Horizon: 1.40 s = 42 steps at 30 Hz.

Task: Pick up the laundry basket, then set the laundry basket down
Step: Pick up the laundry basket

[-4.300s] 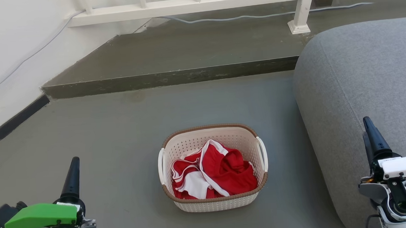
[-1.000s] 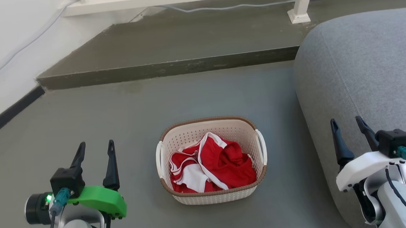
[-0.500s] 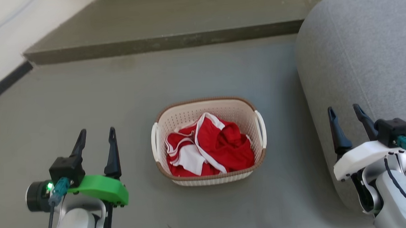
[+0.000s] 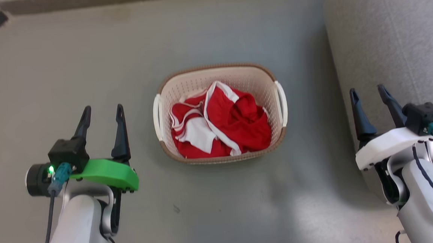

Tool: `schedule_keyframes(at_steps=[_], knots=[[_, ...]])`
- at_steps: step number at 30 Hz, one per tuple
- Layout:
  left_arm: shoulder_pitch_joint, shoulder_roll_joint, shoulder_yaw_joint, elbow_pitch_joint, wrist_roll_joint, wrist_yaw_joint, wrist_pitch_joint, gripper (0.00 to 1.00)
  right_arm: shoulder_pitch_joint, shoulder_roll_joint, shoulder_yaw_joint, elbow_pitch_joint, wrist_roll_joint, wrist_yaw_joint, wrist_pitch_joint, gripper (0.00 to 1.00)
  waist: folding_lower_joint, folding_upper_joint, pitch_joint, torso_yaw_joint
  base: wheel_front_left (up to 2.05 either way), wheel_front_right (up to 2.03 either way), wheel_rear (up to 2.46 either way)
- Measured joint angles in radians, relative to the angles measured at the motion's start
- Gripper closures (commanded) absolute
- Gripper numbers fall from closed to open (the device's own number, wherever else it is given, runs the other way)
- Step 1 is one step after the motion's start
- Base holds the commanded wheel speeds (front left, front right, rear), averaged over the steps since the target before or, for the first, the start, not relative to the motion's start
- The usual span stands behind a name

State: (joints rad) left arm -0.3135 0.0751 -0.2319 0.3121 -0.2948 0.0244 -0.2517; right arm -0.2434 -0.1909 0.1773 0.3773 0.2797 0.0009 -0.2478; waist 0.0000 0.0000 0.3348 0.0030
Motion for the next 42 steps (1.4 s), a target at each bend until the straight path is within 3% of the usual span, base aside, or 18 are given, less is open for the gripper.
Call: schedule_keyframes(at_steps=[18,34,42], knots=[[-0.182,-0.022,-0.036,0.072,0.001,-0.032,0.000,0.00,-0.187,-0.002,0.010,0.026,-0.010,0.025,-0.004,0.00,0.0001,0.0000,0.257,0.017,0.00,0.00,0.00],[-0.478,-0.032,-0.065,0.181,-0.005,-0.086,0.067,0.00,-0.423,-0.023,0.033,0.094,-0.044,0.052,0.003,0.00,0.0001,0.0000,0.488,0.035,0.00,0.00,0.00],[-0.594,-0.038,-0.065,0.298,-0.023,-0.113,0.096,0.00,-0.509,-0.005,0.062,0.201,-0.054,0.063,0.005,0.00,0.0001,0.0000,0.582,0.040,0.00,0.00,0.00]])
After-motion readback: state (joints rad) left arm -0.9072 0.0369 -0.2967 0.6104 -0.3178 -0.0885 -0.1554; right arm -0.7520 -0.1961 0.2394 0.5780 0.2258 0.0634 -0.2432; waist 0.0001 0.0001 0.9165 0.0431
